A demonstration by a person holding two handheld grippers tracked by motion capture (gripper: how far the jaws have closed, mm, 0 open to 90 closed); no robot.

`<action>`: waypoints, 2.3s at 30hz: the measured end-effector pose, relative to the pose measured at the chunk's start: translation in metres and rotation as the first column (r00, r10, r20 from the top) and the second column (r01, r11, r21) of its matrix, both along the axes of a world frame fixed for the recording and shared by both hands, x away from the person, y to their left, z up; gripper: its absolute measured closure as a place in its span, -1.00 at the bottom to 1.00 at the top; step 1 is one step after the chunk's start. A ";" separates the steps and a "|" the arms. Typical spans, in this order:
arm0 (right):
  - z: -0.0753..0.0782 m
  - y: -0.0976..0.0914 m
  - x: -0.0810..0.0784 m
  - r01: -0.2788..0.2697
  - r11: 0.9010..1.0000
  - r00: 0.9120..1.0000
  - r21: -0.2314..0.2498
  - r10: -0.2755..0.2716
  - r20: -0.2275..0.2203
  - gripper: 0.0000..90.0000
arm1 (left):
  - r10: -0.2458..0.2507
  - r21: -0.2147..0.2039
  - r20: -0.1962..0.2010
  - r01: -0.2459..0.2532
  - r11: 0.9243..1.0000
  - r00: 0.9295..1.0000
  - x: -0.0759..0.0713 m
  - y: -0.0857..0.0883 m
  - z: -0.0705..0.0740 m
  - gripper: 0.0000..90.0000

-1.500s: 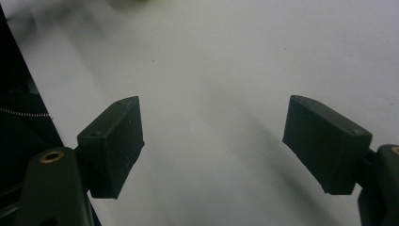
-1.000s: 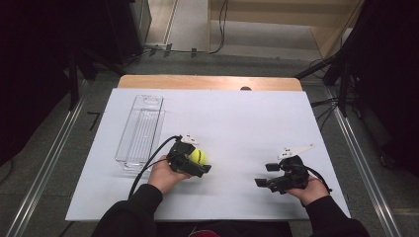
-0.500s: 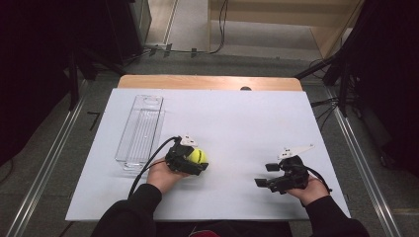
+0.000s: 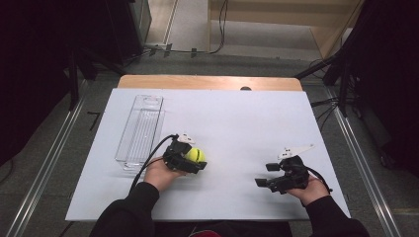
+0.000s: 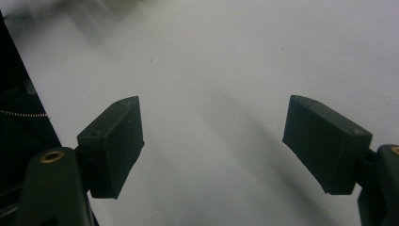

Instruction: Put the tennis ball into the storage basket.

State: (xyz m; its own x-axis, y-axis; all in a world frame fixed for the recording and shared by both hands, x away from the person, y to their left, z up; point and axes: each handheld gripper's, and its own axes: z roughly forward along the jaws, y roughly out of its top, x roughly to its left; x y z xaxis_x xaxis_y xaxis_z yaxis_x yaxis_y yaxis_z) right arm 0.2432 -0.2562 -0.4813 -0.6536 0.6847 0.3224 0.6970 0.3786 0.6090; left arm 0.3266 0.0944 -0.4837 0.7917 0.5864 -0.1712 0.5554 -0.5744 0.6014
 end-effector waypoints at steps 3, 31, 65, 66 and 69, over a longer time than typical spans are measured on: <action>0.000 0.001 0.000 -0.002 1.000 1.000 0.000 0.002 0.000 -0.59 | 0.006 -0.008 -0.008 -0.006 1.000 1.000 0.001 0.001 0.004 -0.41; 0.000 0.000 0.000 -0.001 1.000 1.000 -0.001 0.001 0.005 -0.59 | -0.022 -0.019 -0.047 0.021 1.000 0.999 -0.005 0.002 0.034 -0.41; 0.000 0.000 0.000 -0.001 1.000 1.000 -0.003 0.001 0.004 -0.59 | -0.010 -0.024 -0.031 0.009 1.000 0.999 -0.008 0.016 0.063 -0.41; 0.000 0.000 0.000 -0.001 1.000 1.000 -0.003 0.001 0.004 -0.59 | -0.007 -0.027 -0.030 0.006 1.000 1.000 -0.007 0.017 0.063 -0.41; 0.000 0.000 0.000 -0.001 1.000 1.000 -0.003 0.001 0.004 -0.59 | 0.002 -0.030 -0.034 -0.003 1.000 0.999 -0.006 0.020 0.064 -0.41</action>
State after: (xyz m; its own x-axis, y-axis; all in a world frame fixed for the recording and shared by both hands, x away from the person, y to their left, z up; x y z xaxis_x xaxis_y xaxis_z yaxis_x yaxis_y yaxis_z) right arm 0.2432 -0.2563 -0.4815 -0.6553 0.6851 0.3182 0.6945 0.3807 0.6106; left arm 0.3206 0.1144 -0.4192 0.7838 0.5826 -0.2149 0.5769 -0.5552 0.5991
